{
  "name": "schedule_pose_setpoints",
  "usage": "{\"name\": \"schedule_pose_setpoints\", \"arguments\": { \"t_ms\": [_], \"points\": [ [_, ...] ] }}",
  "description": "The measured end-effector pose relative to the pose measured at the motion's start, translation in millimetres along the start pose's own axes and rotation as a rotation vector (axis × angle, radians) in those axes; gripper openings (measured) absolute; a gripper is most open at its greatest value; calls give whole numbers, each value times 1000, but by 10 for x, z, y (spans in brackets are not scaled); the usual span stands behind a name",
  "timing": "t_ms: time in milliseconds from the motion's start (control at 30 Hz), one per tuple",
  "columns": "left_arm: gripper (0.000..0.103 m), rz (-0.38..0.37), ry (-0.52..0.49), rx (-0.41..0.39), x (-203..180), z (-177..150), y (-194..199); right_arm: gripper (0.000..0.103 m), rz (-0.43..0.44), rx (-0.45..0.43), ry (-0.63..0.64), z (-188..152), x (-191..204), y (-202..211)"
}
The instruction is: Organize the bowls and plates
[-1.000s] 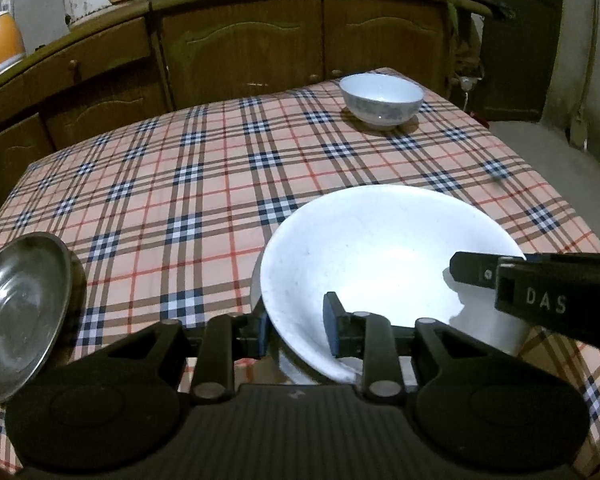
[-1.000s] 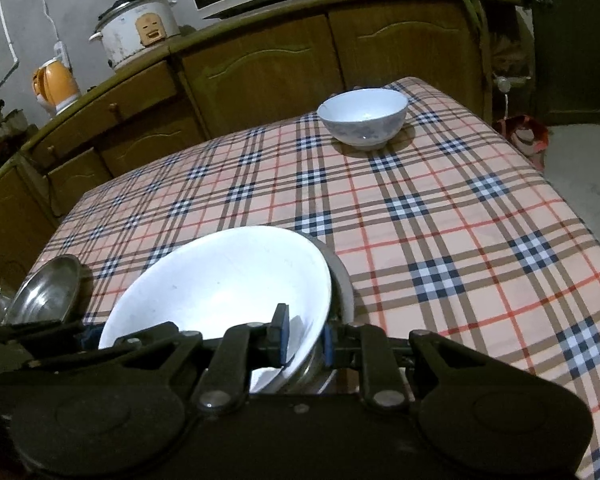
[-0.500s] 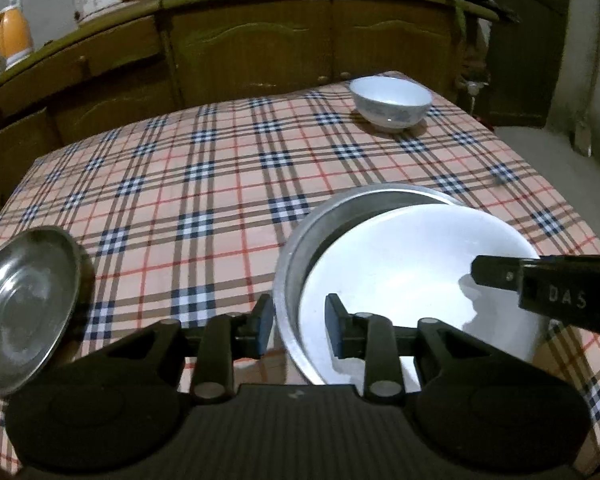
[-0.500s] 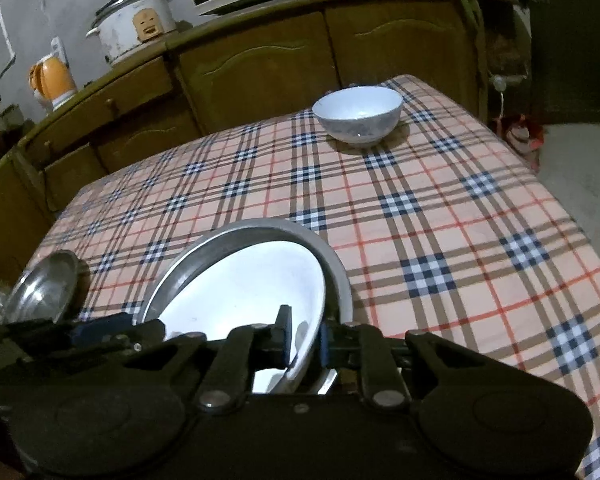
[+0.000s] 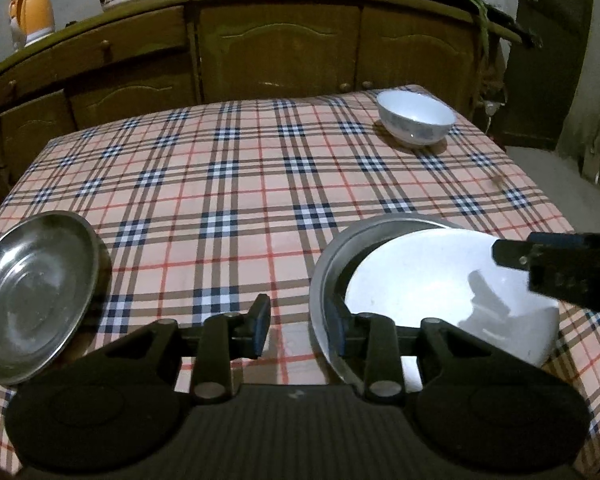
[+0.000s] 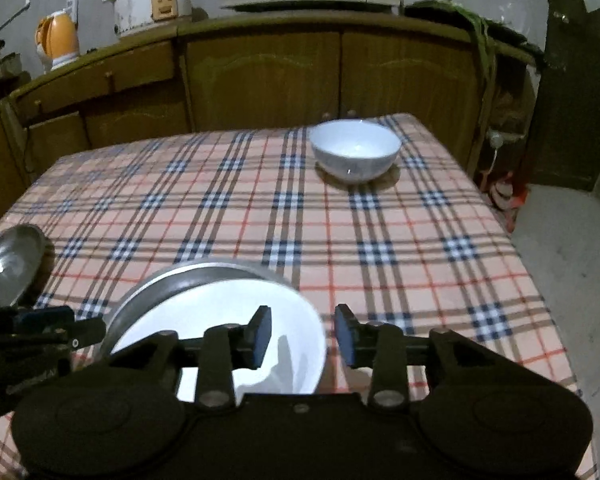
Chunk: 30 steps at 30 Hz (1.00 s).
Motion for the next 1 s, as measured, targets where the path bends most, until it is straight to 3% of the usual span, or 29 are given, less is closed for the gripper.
{"name": "schedule_pose_setpoints", "arguments": {
  "t_ms": [267, 567, 1000],
  "points": [
    [37, -15, 16, -17, 1, 38, 63, 44, -66, -52, -41, -95, -219, 242],
    [37, -18, 8, -26, -21, 40, 103, 44, -14, 10, -66, -274, -159, -14],
    [42, -37, 28, -35, -11, 206, 115, 48, 12, -81, -93, 49, -234, 212]
  ]
}}
Point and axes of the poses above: each gripper's, at about its wrist camera, not at the fingertips, and y roughly against the way its jaws point, x to its left, z to its top, the point moved 3 cm from there along -y, roughly the way its jaws point, and after that the axes turned 2 degrees about x, right-handed, at the moved point
